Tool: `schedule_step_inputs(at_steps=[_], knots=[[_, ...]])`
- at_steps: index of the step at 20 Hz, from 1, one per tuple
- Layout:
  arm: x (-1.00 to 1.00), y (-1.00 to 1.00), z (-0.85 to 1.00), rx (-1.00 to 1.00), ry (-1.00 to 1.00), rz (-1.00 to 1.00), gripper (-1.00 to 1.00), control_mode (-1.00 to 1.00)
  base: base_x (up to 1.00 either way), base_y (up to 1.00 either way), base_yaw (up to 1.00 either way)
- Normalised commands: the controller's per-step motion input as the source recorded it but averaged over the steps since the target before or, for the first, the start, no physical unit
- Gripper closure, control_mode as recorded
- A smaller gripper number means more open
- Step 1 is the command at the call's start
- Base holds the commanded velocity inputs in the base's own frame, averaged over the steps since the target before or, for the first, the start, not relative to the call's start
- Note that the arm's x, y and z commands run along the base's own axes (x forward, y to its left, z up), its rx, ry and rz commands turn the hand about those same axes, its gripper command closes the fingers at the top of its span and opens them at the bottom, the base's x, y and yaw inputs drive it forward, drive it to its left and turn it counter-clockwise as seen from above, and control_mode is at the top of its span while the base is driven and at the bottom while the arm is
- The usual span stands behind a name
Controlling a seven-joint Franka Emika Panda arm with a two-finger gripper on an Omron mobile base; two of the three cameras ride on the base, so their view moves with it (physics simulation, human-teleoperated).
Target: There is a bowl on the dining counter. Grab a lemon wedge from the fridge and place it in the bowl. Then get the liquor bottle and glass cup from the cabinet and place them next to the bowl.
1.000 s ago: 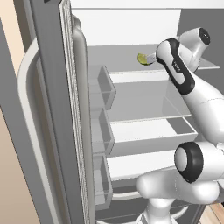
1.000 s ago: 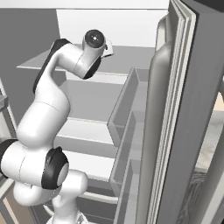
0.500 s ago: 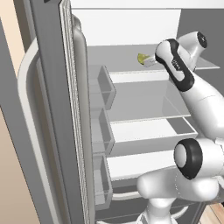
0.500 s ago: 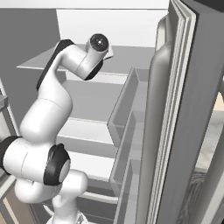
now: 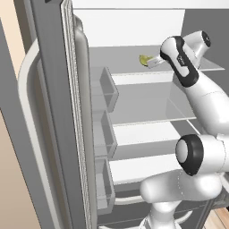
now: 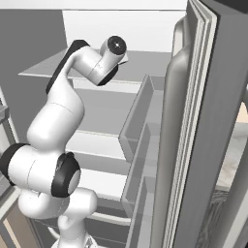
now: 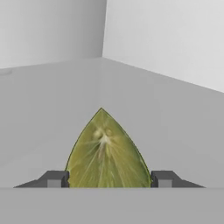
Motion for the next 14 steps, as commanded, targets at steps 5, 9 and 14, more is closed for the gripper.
schedule_step_inputs(at_steps=[5, 9, 14], knots=[[0.00, 0.03, -0.05, 0.00, 0.02, 0.00, 1.00, -1.00, 0.00, 0.00, 0.00], [-0.09, 0.00, 0.26, 0.00, -0.04, 0.00, 1.00, -1.00, 0.00, 0.00, 0.00], [-0.17, 0.00, 0.48, 0.00, -0.07, 0.00, 1.00, -1.00, 0.00, 0.00, 0.00]])
